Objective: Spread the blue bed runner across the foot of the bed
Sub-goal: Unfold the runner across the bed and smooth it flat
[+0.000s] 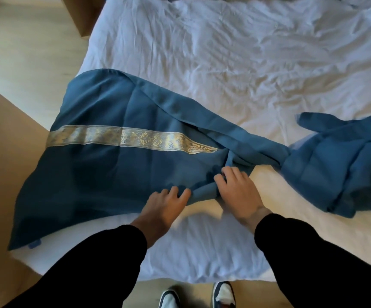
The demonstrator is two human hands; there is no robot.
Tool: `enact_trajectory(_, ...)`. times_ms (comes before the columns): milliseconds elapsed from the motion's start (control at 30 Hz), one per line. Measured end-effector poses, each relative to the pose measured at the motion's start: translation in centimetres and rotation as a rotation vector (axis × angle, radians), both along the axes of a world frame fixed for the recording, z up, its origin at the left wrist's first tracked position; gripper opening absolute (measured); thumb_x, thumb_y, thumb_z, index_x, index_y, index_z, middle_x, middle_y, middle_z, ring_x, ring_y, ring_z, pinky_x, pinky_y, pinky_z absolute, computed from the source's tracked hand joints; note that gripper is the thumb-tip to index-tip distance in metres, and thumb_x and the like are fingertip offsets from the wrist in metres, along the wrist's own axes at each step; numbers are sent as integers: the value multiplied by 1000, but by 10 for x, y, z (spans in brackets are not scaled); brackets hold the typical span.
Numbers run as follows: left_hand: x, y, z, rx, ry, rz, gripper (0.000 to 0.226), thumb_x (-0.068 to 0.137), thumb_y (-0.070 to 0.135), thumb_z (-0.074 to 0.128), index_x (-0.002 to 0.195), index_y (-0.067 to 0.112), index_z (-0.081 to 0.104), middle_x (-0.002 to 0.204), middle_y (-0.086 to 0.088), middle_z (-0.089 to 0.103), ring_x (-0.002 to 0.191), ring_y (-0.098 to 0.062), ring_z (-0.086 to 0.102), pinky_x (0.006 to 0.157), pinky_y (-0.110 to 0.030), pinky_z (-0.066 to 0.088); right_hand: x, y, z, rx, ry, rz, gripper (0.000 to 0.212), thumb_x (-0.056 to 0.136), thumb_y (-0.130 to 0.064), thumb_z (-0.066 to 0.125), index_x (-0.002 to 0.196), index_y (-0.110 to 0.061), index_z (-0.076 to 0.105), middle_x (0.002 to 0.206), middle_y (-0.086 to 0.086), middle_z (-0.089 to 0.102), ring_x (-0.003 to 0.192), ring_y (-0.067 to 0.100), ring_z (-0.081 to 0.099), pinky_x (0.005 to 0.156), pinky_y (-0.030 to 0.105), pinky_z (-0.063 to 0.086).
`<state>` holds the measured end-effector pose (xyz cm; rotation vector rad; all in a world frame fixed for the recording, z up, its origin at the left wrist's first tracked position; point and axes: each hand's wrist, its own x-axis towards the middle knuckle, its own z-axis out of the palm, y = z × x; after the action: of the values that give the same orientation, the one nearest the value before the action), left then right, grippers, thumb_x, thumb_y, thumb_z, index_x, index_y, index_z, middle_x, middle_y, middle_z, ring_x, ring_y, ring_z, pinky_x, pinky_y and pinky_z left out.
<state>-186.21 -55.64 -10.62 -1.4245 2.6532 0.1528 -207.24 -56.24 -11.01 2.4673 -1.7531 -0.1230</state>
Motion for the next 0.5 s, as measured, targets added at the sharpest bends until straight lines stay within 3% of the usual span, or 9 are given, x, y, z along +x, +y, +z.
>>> enact_trajectory(67,-1,5,0,25,-20,-19,70,24,-4,72,89,16,53,58,-1,50,38,-21,46,40,-24,16,-4,8,1,23,-8,55,26,61,-9,75,78,-9,56,74,10,57,65,29,55,54,34,43)
enact_trajectory(133,-1,11,-2,71,-37,-52,61,30,-1,69,87,14,54,59,-2,50,40,-22,46,40,-25,18,-6,21,0,45,-27,167,12,64,-7,60,72,-13,54,65,6,54,55,25,52,48,31,40)
enact_trajectory(233,-3,16,0,134,-25,-75,43,47,22,61,89,14,58,71,-6,55,55,-27,50,47,-29,34,-11,37,-2,224,-3,222,34,49,-1,68,80,-12,59,71,6,55,58,24,54,48,30,42)
enact_trajectory(300,-8,13,1,129,50,-74,37,60,39,53,88,16,59,79,-5,55,66,-28,52,56,-35,41,-19,41,-1,339,-36,191,46,56,-8,68,101,-11,56,92,9,55,78,26,56,60,33,45)
enact_trajectory(367,-19,7,6,129,130,-108,41,72,50,46,94,18,60,87,-2,56,76,-24,52,64,-37,42,-28,42,7,315,-69,165,49,68,-25,56,116,-13,51,109,11,53,97,29,52,79,38,48)
enact_trajectory(433,-36,-2,9,136,183,-114,43,81,51,39,102,19,59,92,-1,57,80,-23,54,67,-38,44,-39,41,16,206,-97,105,53,68,-33,52,117,-12,53,113,14,55,104,32,52,93,46,42)
enact_trajectory(500,-58,-12,9,121,208,-92,41,84,41,37,114,19,55,96,-5,58,79,-27,58,66,-37,47,-55,36,16,68,-82,-50,53,64,-29,63,112,-9,56,113,18,55,108,35,51,99,52,33)
